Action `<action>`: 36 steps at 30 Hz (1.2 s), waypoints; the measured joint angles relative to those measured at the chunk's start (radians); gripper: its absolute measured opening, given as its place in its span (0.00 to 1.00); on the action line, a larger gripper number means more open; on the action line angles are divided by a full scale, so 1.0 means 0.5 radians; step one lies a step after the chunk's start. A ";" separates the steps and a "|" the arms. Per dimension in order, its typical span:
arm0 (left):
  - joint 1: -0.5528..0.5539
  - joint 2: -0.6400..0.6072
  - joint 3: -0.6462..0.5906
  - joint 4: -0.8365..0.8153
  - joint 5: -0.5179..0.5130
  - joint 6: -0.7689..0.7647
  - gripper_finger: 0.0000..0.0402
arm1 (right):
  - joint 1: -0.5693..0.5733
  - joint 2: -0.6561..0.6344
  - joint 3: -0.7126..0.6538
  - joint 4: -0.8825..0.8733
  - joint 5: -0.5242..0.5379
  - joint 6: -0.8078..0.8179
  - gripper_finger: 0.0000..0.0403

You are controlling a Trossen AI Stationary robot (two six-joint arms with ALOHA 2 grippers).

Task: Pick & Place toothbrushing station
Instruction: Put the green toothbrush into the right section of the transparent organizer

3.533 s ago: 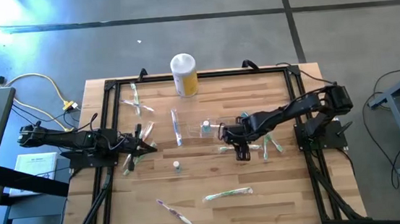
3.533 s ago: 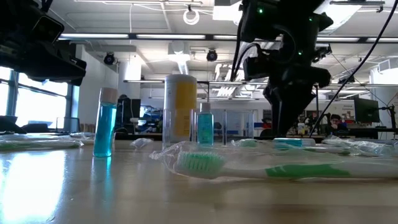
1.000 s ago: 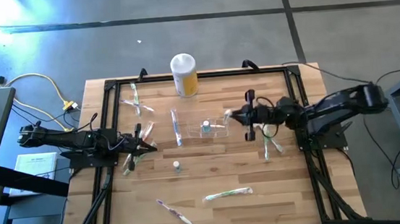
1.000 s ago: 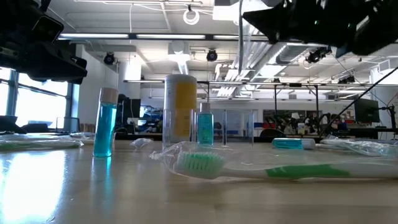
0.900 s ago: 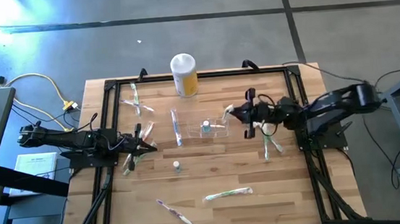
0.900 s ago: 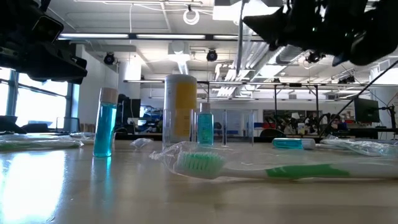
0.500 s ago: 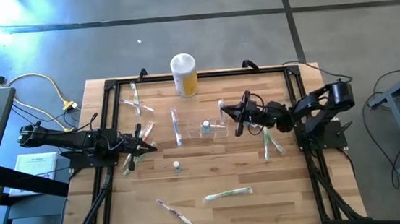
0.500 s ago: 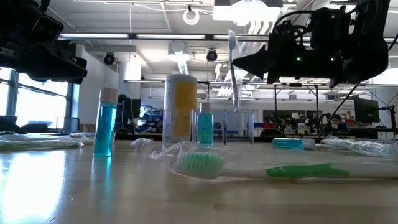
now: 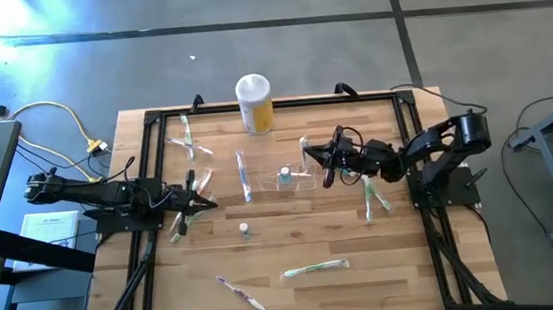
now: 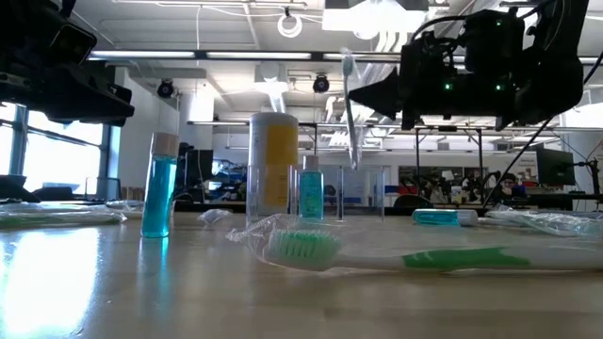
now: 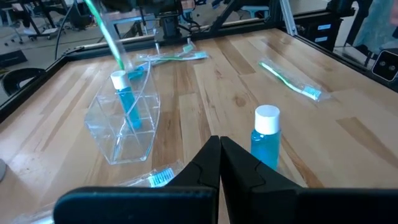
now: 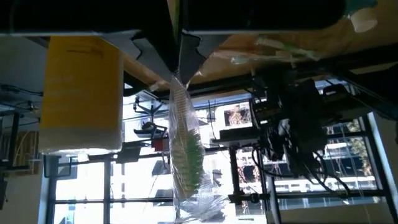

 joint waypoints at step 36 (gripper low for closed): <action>0.000 -0.001 -0.001 0.025 -0.016 -0.032 0.00 | 0.040 0.345 0.083 -0.118 0.182 0.260 0.01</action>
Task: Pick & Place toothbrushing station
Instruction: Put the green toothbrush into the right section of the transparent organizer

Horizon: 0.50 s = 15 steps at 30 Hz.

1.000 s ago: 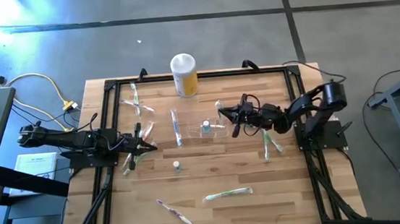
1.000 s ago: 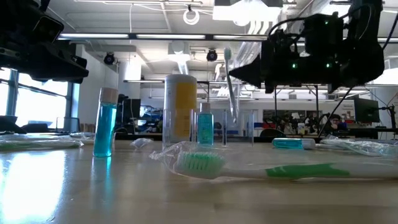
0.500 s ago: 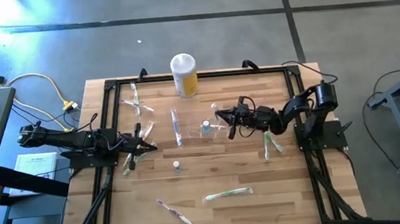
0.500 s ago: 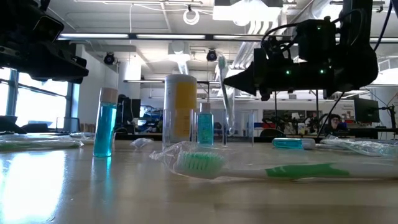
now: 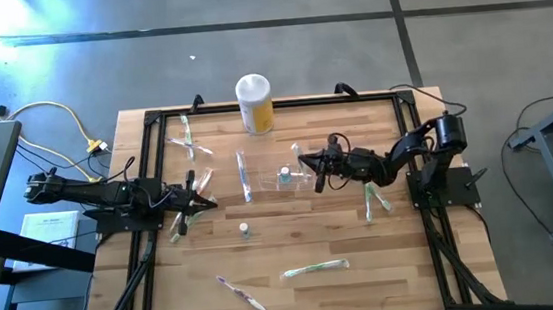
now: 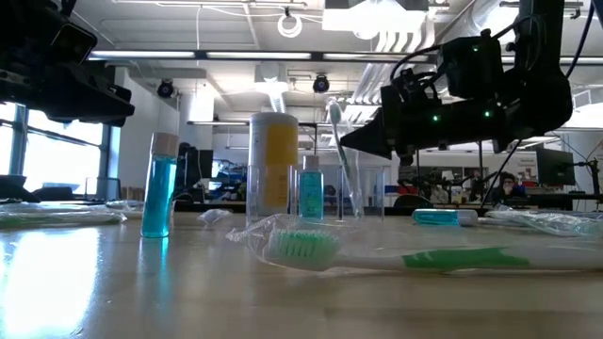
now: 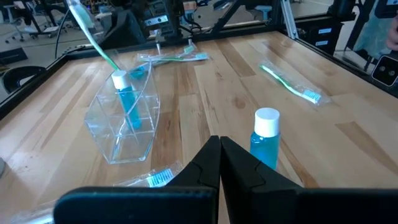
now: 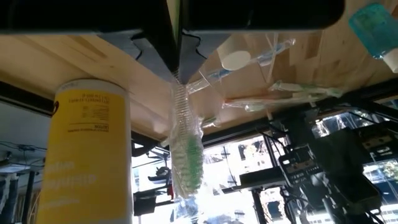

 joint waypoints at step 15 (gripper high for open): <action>0.000 0.000 0.000 -0.001 -0.001 -0.001 0.00 | 0.000 0.000 0.000 -0.032 -0.037 0.001 0.01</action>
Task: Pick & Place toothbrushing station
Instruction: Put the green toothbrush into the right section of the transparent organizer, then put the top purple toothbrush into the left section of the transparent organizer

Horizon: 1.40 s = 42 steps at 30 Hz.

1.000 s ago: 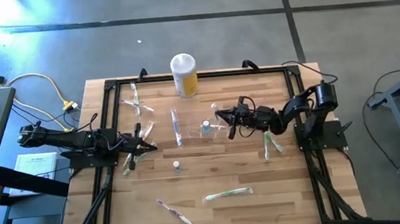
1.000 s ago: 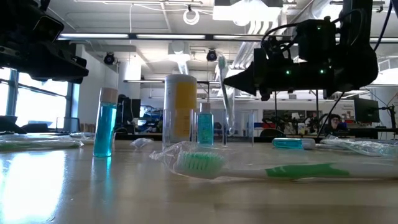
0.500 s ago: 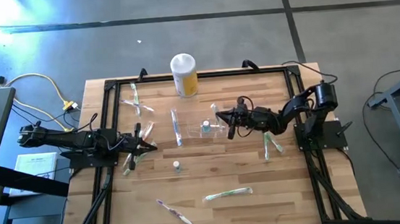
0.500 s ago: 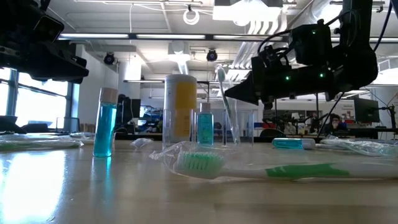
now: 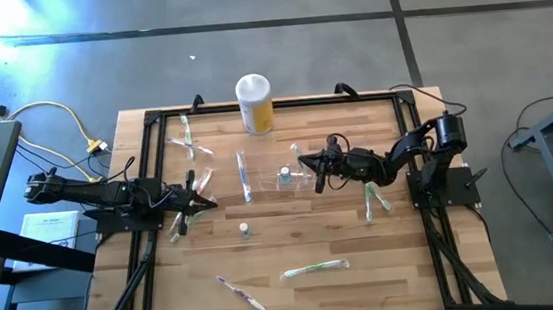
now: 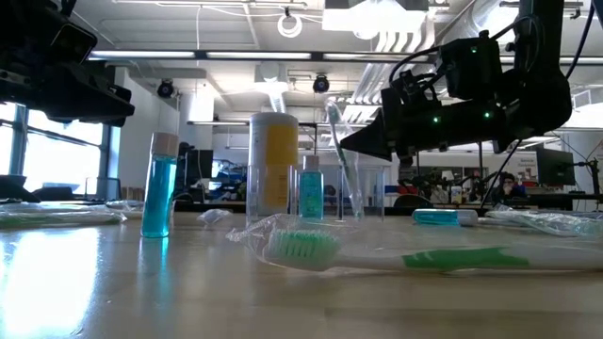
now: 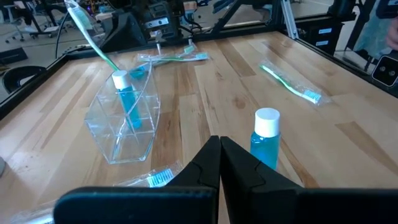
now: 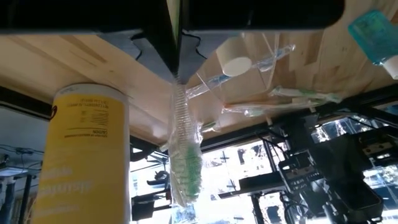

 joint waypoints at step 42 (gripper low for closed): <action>0.000 0.001 0.174 -0.223 -0.167 -0.126 0.15 | 0.476 -0.833 -0.002 -0.875 0.513 -0.478 0.40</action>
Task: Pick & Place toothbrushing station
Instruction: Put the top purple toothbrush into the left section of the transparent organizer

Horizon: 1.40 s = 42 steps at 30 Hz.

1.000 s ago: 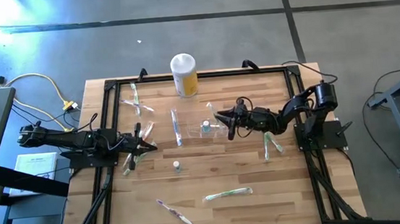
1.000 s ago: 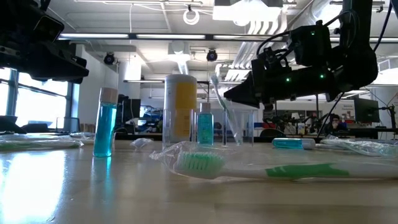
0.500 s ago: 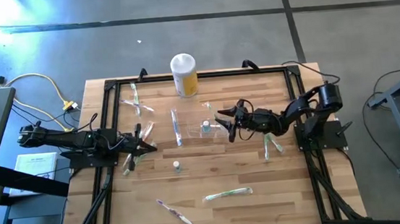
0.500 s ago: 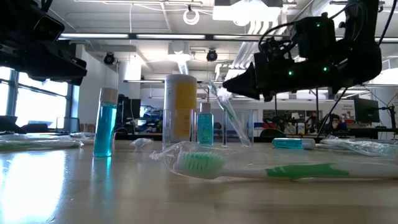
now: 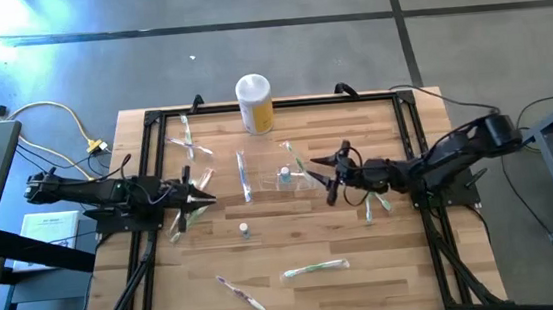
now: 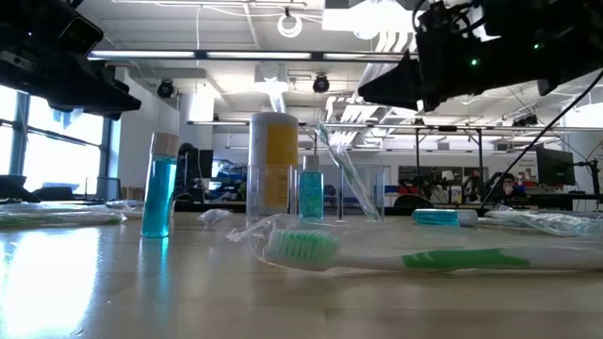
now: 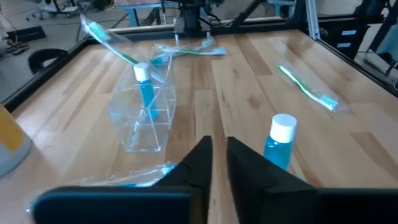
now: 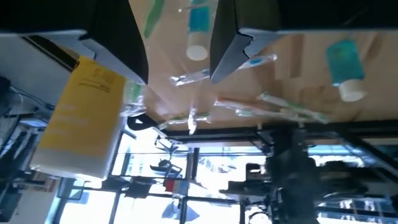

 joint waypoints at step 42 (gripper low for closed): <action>0.980 2.136 2.108 -2.342 -0.044 0.554 0.38 | 0.194 -0.097 0.000 -0.153 -0.493 0.173 0.40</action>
